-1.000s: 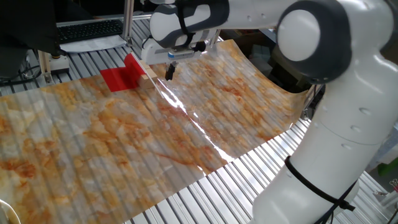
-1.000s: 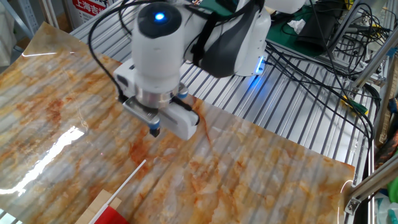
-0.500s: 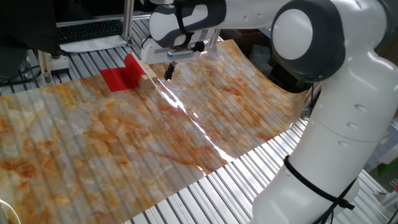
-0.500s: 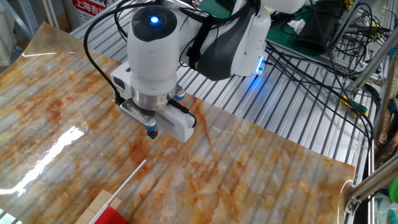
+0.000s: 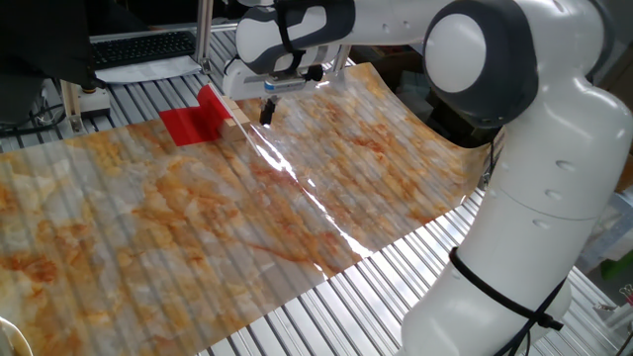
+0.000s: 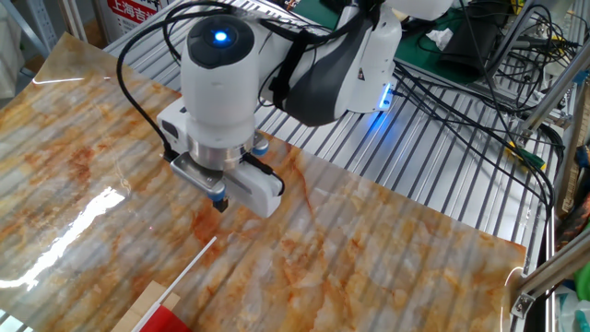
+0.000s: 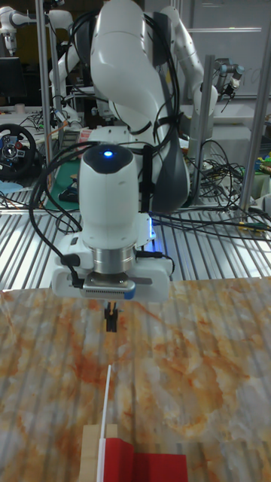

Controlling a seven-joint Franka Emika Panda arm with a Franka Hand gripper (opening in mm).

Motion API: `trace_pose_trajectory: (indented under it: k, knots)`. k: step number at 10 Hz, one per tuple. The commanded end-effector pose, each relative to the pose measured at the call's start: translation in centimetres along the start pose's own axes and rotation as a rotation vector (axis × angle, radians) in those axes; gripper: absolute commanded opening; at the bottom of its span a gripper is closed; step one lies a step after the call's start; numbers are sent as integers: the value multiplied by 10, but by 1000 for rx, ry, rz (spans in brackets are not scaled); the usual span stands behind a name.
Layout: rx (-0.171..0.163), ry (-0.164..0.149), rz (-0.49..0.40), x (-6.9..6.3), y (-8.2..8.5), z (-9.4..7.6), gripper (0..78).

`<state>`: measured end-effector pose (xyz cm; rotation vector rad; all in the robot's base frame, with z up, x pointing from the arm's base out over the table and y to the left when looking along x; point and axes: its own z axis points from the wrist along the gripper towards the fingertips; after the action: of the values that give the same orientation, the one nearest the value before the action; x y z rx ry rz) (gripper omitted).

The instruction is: Wave the flag

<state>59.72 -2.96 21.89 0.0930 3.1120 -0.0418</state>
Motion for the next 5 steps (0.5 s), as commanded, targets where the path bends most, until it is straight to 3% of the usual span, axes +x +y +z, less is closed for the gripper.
trace_pose_trajectory:
  k: [1, 5]
  knots:
    - [-2, -23, 4, -6, 6, 3, 0]
    - [-7, -16, 36, -6, 6, 3, 0]
